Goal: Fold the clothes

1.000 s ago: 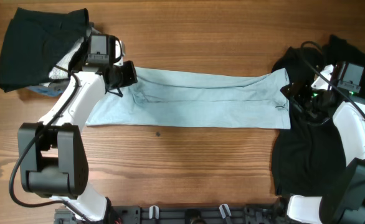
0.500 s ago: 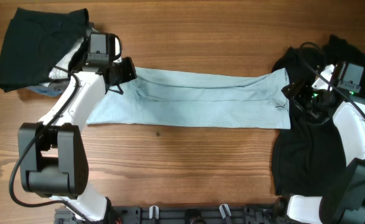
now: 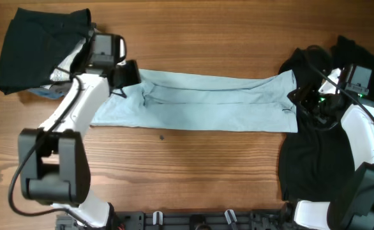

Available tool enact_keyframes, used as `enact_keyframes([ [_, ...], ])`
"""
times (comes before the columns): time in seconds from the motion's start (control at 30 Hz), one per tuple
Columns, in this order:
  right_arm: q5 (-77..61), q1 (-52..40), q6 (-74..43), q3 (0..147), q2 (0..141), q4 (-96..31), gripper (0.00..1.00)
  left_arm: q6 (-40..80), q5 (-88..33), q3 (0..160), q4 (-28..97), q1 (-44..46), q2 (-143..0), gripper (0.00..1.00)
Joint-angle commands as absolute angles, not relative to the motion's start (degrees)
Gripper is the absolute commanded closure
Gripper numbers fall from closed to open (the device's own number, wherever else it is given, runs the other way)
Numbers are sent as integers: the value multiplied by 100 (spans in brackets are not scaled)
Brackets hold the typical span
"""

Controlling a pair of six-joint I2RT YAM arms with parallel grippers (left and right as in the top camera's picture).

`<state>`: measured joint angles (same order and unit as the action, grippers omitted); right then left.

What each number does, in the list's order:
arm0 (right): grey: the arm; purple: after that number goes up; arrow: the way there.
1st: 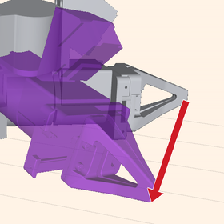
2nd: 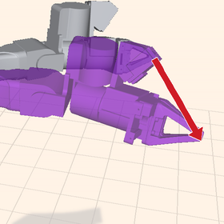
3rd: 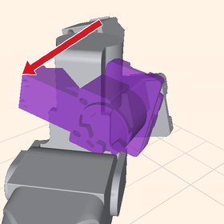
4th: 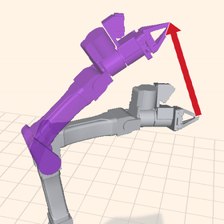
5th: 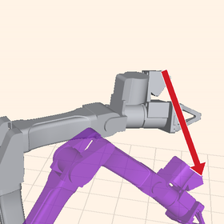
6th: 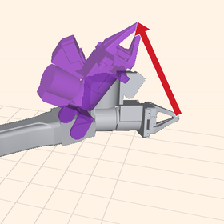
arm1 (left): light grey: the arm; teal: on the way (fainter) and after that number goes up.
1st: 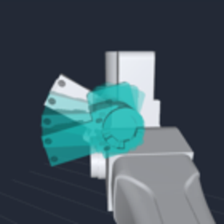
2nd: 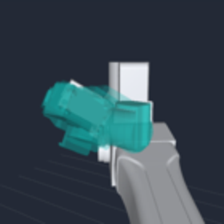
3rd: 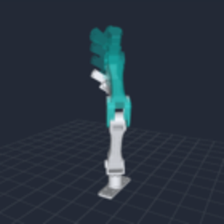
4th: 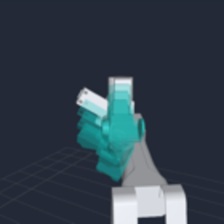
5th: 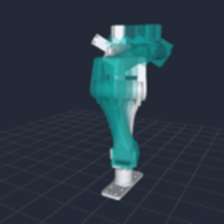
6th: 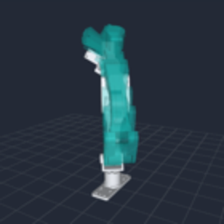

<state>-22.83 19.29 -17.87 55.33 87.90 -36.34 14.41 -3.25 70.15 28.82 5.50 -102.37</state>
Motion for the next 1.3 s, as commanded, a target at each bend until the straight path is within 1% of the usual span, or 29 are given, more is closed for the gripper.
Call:
enact_keyframes([
  [0.0, -2189, 1903, -1627, 5579, 8715, -3758, 37, 1330, -180, 7129, 3623, 69, -9714, 47],
  [0.03, -2187, 1903, -1627, 5579, 8718, -3835, 37, 1330, -180, 7126, 3964, -64, -9721, 46],
  [0.1, -2187, 1905, -1632, 5520, 8731, -4018, 31, 1332, -183, 7124, 4550, -322, -9870, 46],
  [0.23, -1997, 1905, -1658, 5137, 9109, -3992, 30, 1330, -209, 7124, 4746, -460, -10095, 48],
  [0.33, -1997, 1905, -1214, 5054, 9456, -3428, 31, 1328, -207, 7124, 4805, -445, -10097, 48],
  [0.43, -1927, 1905, -1000, 5057, 9494, -2792, 31, 1328, -207, 7122, 4803, -434, -10097, 54],
  [0.47, -1933, 1916, -954, 5057, 9494, -2440, 34, 1328, -207, 7102, 4807, -423, -10112, 56],
  [0.53, -2130, 1916, -895, 5137, 9487, -2314, 47, 1328, -209, 6987, 4805, -384, -10116, 57],
  [0.57, -2270, 1916, -893, 5221, 9470, -2333, 50, 1328, -207, 6875, 4799, -342, -10119, 59],
  [0.6, -2272, 1916, -893, 5293, 9459, -2333, 50, 1328, -207, 6812, 4786, -318, -10116, 60],
  [0.63, -2252, 1920, -893, 5369, 9450, -2322, 49, 1328, -207, 6709, 4740, -276, -10119, 64],
  [0.67, -2252, 1920, -884, 5411, 9450, -2268, 45, 1328, -204, 6613, 4663, -246, -10116, 64],
  [0.7, -2250, 1920, -578, 5411, 9450, -2182, 32, 1328, -207, 6530, 4576, -233, -10116, 64],
  [0.73, -2196, 1918, -202, 5411, 9456, -2163, 24, 1328, -207, 6423, 4504, -235, -10119, 64],
  [0.77, -2191, 1903, 40, 5408, 9476, -2169, 20, 1328, -204, 6388, 4495, -235, -10119, 64],
  [0.8, -2191, 1898, 202, 5395, 9526, -2198, 20, 1328, -204, 6383, 4501, -235, -10119, 63],
  [0.83, -2300, 1894, 333, 5393, 9609, -2324, 26, 1328, -204, 6386, 4480, -235, -10119, 63],
  [0.87, -2639, 1892, 519, 5393, 9649, -2506, 38, 1328, -204, 6386, 4458, -235, -10119, 63],
  [0.9, -2995, 1894, 746, 5393, 9655, -2620, 46, 1328, -204, 6386, 4449, -235, -10119, 63],
  [0.93, -3041, 1892, 882, 5393, 9655, -2633, 47, 1328, -207, 6383, 4438, -235, -10119, 63],
  [0.97, -2751, 1894, 875, 5393, 9655, -2530, 42, 1328, -204, 6386, 4425, -235, -10119, 63],
  [1.0, -2497, 1894, 797, 5393, 9655, -2405, 33, 1326, -202, 6386, 4401, -235, -10119, 62],
  [1.03, -2252, 1898, 692, 5395, 9655, -2241, 47, 1328, -202, 6386, 4372, -235, -10119, 62],
  [1.07, -2152, 1911, 561, 5395, 9655, -2150, 74, 1328, -202, 6386, 4370, -235, -10119, 62],
  [1.1, -2121, 1959, -141, 5395, 9655, -2056, 88, 1328, -202, 6383, 4372, -235, -10119, 62],
  [1.13, -2112, 2016, -792, 5395, 9655, -1992, 96, 1328, -202, 6386, 4372, -235, -10119, 62],
  [1.17, -2112, 2084, -1413, 5395, 9655, -1918, 96, 1328, -202, 6383, 4368, -235, -10119, 58],
  [1.2, -1894, 2158, -2062, 5393, 9662, -1914, 96, 1328, -204, 6386, 4344, -235, -10119, 57],
  [1.27, -1461, 2182, -2650, 5393, 9778, -1970, 96, 1328, -204, 6386, 4327, -235, -10119, 56],
])
